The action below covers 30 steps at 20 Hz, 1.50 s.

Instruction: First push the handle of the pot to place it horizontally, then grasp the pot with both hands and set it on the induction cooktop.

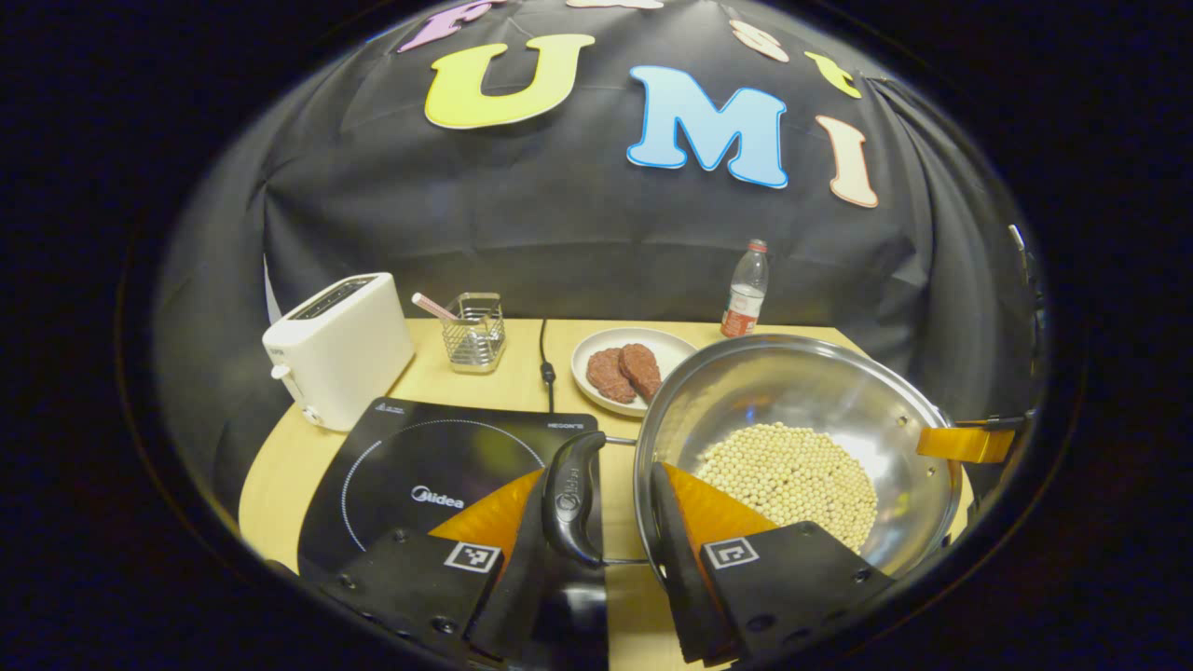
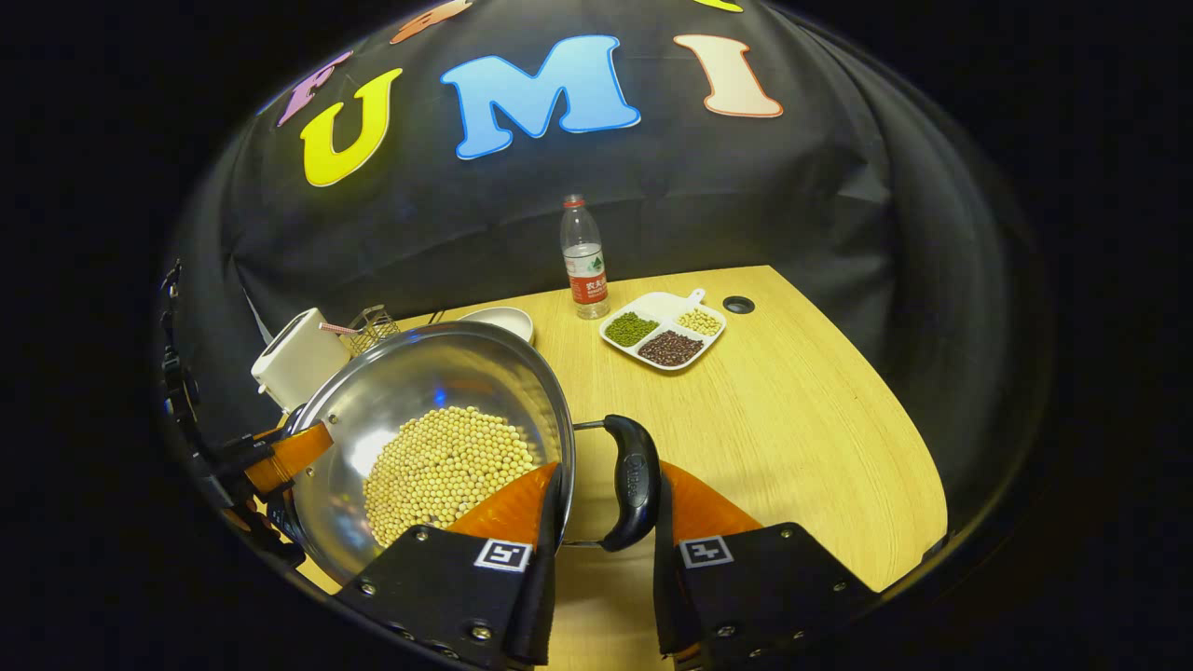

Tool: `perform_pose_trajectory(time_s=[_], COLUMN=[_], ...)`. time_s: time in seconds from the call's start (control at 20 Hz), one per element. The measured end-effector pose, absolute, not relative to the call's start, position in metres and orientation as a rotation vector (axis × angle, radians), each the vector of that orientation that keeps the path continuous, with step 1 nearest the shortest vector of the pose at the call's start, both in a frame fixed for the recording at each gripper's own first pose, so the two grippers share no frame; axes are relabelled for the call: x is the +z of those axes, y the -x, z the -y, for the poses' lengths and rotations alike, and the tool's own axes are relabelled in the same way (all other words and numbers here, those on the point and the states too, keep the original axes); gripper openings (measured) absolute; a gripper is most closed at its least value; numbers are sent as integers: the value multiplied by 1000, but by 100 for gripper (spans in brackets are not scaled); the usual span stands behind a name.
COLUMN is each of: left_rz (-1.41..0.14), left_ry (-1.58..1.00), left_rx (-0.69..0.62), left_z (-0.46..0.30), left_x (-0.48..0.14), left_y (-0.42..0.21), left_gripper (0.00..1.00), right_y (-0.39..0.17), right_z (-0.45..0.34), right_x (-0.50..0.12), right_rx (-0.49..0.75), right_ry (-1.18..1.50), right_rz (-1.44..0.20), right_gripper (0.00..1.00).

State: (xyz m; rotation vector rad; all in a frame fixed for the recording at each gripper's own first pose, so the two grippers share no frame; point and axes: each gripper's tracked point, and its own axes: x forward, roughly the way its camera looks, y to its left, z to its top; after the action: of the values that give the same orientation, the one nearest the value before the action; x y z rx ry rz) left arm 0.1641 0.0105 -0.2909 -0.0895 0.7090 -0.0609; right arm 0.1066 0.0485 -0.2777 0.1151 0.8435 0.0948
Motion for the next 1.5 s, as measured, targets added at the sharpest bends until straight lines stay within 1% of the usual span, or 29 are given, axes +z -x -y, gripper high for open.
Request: perform_pose_trajectory(time_s=[0.05,0.15,0.2,0.3,0.35,0.55,0.6,0.65,0.8,0.85,0.9,1.15,1.2,1.25,1.45,1.5], left_rz=[-707,-701,-699,-700,-702,-708,-710,-710,-708,-709,-713,-717,-716,-716,-719,-722], left_ry=[92,92,91,99,103,99,96,94,85,83,82,83,82,82,77,75], left_rx=[-62,-64,-65,-65,-64,-67,-68,-70,-78,-81,-84,-90,-88,-86,-72,-67], left_z=[-18,-27,-33,-52,-61,-90,-98,-105,-127,-134,-140,-173,-180,-187,-225,-235], left_x=[-289,-284,-282,-286,-289,-293,-293,-296,-298,-300,-302,-312,-313,-316,-325,-328], left_y=[-165,-164,-164,-166,-166,-168,-169,-170,-175,-176,-176,-185,-187,-188,-187,-188], left_gripper=[65,69,69,60,65,61,69,69,61,61,69,65,65,69,69,64], right_y=[-107,-106,-105,-106,-106,-103,-102,-102,-102,-102,-102,-106,-106,-106,-108,-108], right_z=[-55,-67,-74,-87,-94,-124,-131,-138,-159,-166,-173,-206,-213,-220,-252,-260], right_x=[-276,-273,-271,-271,-270,-272,-275,-276,-280,-281,-282,-287,-290,-291,-296,-299], right_rx=[93,90,88,87,86,85,83,80,73,70,67,55,56,58,70,73], right_ry=[-116,-117,-118,-114,-112,-116,-120,-125,-133,-136,-137,-141,-140,-139,-138,-138], right_rz=[-839,-836,-835,-835,-835,-844,-846,-848,-851,-854,-857,-863,-866,-866,-868,-870], right_gripper=[43,43,43,43,43,43,43,43,43,43,43,43,43,43,43,43])
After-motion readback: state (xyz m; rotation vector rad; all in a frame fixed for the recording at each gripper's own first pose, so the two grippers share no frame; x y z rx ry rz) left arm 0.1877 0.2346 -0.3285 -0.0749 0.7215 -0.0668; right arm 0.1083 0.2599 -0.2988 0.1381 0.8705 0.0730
